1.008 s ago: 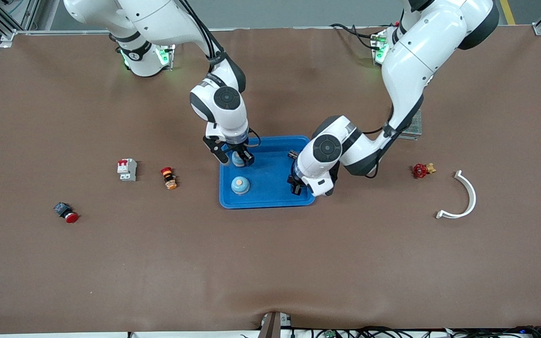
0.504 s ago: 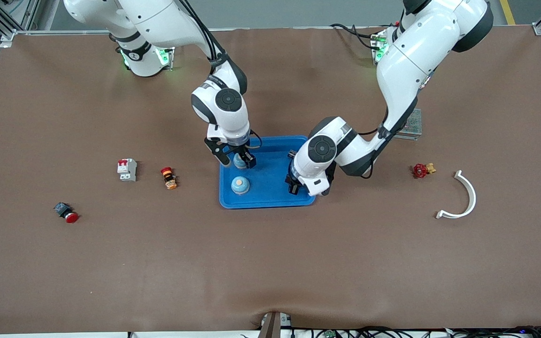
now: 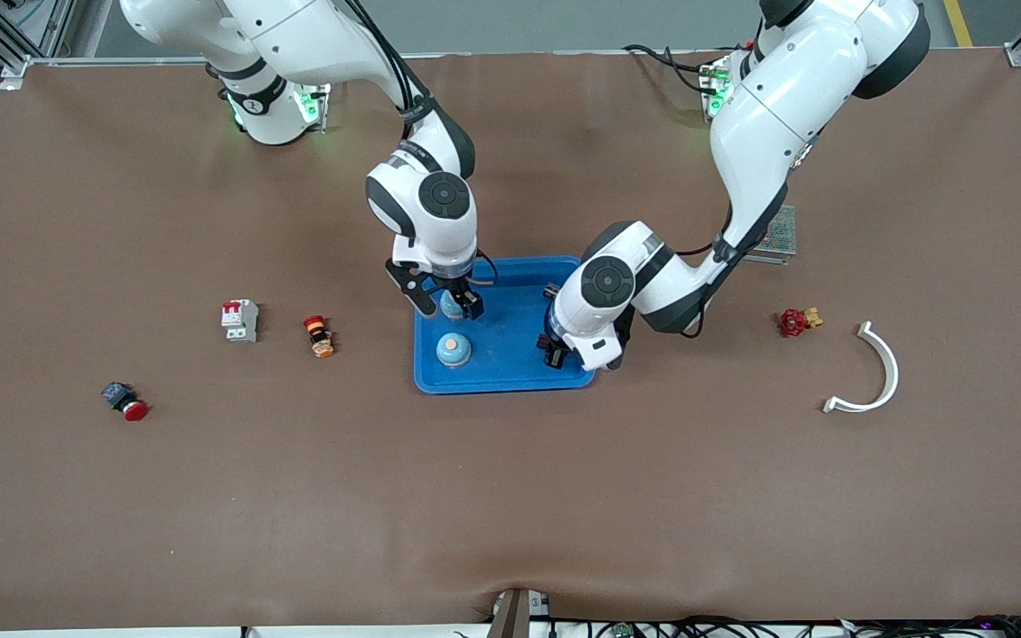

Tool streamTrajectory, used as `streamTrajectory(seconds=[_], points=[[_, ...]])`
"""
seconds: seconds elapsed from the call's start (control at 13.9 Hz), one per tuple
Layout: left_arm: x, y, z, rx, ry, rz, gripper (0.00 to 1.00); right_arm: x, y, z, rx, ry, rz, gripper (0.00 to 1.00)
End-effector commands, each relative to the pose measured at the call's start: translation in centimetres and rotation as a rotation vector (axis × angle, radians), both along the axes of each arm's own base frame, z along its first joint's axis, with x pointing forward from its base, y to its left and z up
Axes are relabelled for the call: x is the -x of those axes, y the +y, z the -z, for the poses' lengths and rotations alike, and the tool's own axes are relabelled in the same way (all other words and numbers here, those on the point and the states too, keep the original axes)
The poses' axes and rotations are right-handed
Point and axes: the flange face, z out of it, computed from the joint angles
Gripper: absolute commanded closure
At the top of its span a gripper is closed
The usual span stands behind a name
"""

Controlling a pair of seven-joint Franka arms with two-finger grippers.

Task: Place electrolytic capacitor and blue bell in tray

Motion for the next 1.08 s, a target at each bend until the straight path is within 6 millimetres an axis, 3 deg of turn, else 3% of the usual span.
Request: streamTrajectory(seconds=[0.0, 0.22, 0.36, 0.79, 1.01], points=[[-0.8, -0.3, -1.7, 0.002, -0.030, -0.026, 0.00, -1.8, -1.0, -2.3, 0.047, 0.046, -0.100, 0.00], [-1.7, 0.3, -3.5, 0.004, -0.057, -0.033, 0.00, -4.0, -3.8, -4.2, 0.034, 0.087, -0.214, 0.00], [-1.9, 0.6, -5.3, -0.009, -0.068, -0.026, 0.00, -6.0, -6.8, -5.4, 0.031, 0.112, -0.307, 0.00], [-2.5, 2.2, -12.0, -0.062, -0.110, 0.014, 0.00, -13.0, -20.6, -8.8, -0.001, 0.174, -0.599, 0.00], [-2.9, 4.1, -15.9, -0.097, -0.132, 0.061, 0.00, -15.1, -27.6, -13.6, -0.022, 0.220, -0.732, 0.00]])
